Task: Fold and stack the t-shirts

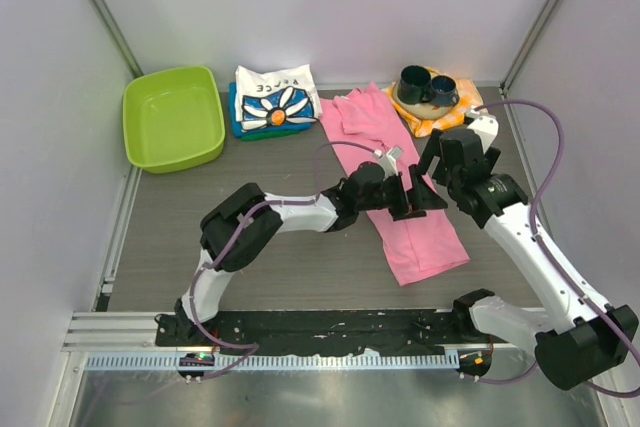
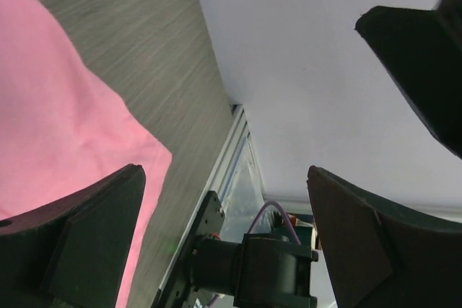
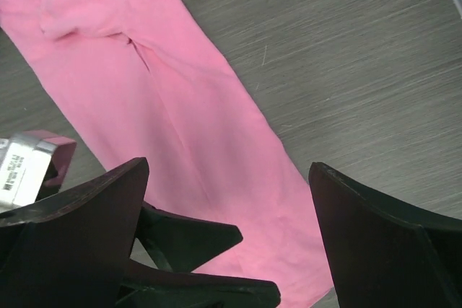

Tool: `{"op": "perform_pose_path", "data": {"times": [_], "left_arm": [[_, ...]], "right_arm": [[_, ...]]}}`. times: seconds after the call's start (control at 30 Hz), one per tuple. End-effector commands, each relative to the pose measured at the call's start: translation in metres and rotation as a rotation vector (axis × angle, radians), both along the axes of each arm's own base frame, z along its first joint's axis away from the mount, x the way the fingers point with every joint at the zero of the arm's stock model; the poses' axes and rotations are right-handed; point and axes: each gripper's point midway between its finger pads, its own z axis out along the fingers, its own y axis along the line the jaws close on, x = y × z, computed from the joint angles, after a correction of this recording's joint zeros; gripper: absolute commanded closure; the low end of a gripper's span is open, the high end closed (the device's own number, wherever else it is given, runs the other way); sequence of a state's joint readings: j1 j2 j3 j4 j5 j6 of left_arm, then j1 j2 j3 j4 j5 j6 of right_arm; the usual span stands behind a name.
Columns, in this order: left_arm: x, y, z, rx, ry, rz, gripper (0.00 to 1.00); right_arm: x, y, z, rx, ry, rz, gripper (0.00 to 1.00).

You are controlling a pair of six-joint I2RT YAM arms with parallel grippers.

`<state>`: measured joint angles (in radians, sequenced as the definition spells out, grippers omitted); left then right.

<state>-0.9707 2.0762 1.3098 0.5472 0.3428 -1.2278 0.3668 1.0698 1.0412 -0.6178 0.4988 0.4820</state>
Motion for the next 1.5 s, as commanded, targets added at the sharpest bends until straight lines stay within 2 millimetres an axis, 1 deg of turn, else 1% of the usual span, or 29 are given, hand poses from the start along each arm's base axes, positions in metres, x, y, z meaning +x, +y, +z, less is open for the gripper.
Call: {"op": "perform_pose_path", "data": {"times": [0.0, 0.1, 0.13, 0.2, 0.27, 0.43, 0.47, 0.53, 0.57, 0.73, 0.77, 0.8, 0.87, 0.9, 0.97, 1.0, 1.07, 1.1, 1.13, 1.17, 1.2, 1.23, 1.27, 1.3, 1.33, 1.37, 1.4, 1.43, 1.47], "left_arm": [[-0.009, -0.027, 0.023, -0.119, -0.019, -0.046, 0.0], [-0.016, -0.031, 0.007, -0.091, -0.002, -0.048, 0.0], [-0.019, -0.029, -0.006, -0.068, 0.005, -0.046, 0.0], [-0.02, -0.025, -0.017, -0.042, 0.012, -0.034, 0.0], [-0.022, -0.019, -0.035, -0.004, 0.025, -0.022, 0.0], [-0.028, -0.002, -0.069, 0.109, 0.04, 0.007, 0.0], [-0.03, 0.004, -0.084, 0.179, 0.065, 0.01, 0.0], [-0.029, 0.008, -0.093, 0.246, 0.046, 0.009, 0.0], [-0.031, 0.014, -0.104, 0.303, 0.063, 0.009, 0.0], [-0.042, 0.036, -0.129, 0.398, 0.083, 0.011, 0.0], [-0.046, 0.04, -0.133, 0.41, 0.087, 0.009, 0.0], [-0.054, 0.051, -0.14, 0.434, 0.101, 0.006, 0.0], [-0.066, 0.061, -0.145, 0.455, 0.105, -0.001, 0.0], [-0.075, 0.074, -0.151, 0.479, 0.117, 0.004, 0.0], [-0.089, 0.082, -0.152, 0.484, 0.113, 0.008, 0.0], [-0.099, 0.096, -0.154, 0.502, 0.118, 0.01, 0.0], [-0.113, 0.104, -0.153, 0.497, 0.119, 0.019, 0.0], [-0.123, 0.119, -0.161, 0.52, 0.13, 0.018, 0.0], [-0.126, 0.12, -0.151, 0.497, 0.121, 0.024, 0.0], [-0.131, 0.125, -0.149, 0.497, 0.116, 0.03, 0.0], [-0.137, 0.137, -0.154, 0.518, 0.121, 0.033, 0.0], [-0.14, 0.139, -0.141, 0.49, 0.106, 0.037, 0.0], [-0.144, 0.153, -0.147, 0.511, 0.114, 0.048, 0.0], [-0.142, 0.158, -0.145, 0.511, 0.104, 0.069, 0.0], [-0.14, 0.163, -0.13, 0.482, 0.088, 0.087, 0.0], [-0.142, 0.173, -0.134, 0.501, 0.08, 0.093, 0.0], [-0.136, 0.177, -0.128, 0.502, 0.049, 0.121, 0.0], [-0.133, 0.187, -0.13, 0.546, 0.046, 0.127, 0.0], [-0.128, 0.184, -0.114, 0.523, 0.019, 0.131, 0.0]], "right_arm": [[-0.014, -0.013, 0.019, 0.031, -0.076, -0.054, 0.0], [-0.018, -0.019, 0.02, 0.011, -0.078, -0.076, 0.0], [-0.019, -0.021, 0.023, 0.011, -0.082, -0.08, 0.0], [-0.021, -0.022, 0.026, 0.01, -0.086, -0.087, 0.0], [-0.024, -0.026, 0.031, 0.018, -0.1, -0.104, 0.0], [-0.029, -0.029, 0.037, 0.025, -0.113, -0.115, 0.0], [-0.03, -0.029, 0.037, 0.026, -0.113, -0.116, 0.0], [-0.033, -0.03, 0.038, 0.029, -0.115, -0.118, 0.0], [-0.034, -0.031, 0.039, 0.03, -0.12, -0.12, 0.0], [-0.04, -0.032, 0.037, 0.037, -0.118, -0.116, 0.0], [-0.04, -0.031, 0.037, 0.038, -0.114, -0.112, 0.0], [-0.041, -0.031, 0.037, 0.039, -0.112, -0.111, 0.0], [-0.041, -0.03, 0.037, 0.041, -0.109, -0.106, 0.0], [-0.04, -0.03, 0.036, 0.04, -0.105, -0.104, 0.0], [-0.04, -0.029, 0.031, 0.039, -0.089, -0.106, 0.0], [-0.04, -0.028, 0.029, 0.043, -0.081, -0.103, 0.0], [-0.039, -0.026, 0.023, 0.042, -0.064, -0.1, 0.0], [-0.038, -0.026, 0.021, 0.043, -0.059, -0.099, 0.0], [-0.037, -0.025, 0.016, 0.039, -0.043, -0.097, 0.0], [-0.036, -0.024, 0.012, 0.043, -0.034, -0.101, 0.0], [-0.036, -0.023, 0.009, 0.045, -0.028, -0.1, 0.0], [-0.033, -0.019, 0.004, 0.053, -0.019, -0.086, 0.0], [-0.032, -0.017, -0.003, 0.055, -0.004, -0.084, 0.0], [-0.031, -0.016, -0.008, 0.051, 0.005, -0.081, 0.0], [-0.029, -0.015, -0.013, 0.052, 0.011, -0.08, 0.0], [-0.027, -0.014, -0.024, 0.043, 0.041, -0.079, 0.0], [-0.026, -0.012, -0.029, 0.041, 0.054, -0.074, 0.0], [-0.021, -0.007, -0.032, 0.052, 0.053, -0.058, 0.0], [-0.018, -0.005, -0.041, 0.045, 0.076, -0.052, 0.0]]}}
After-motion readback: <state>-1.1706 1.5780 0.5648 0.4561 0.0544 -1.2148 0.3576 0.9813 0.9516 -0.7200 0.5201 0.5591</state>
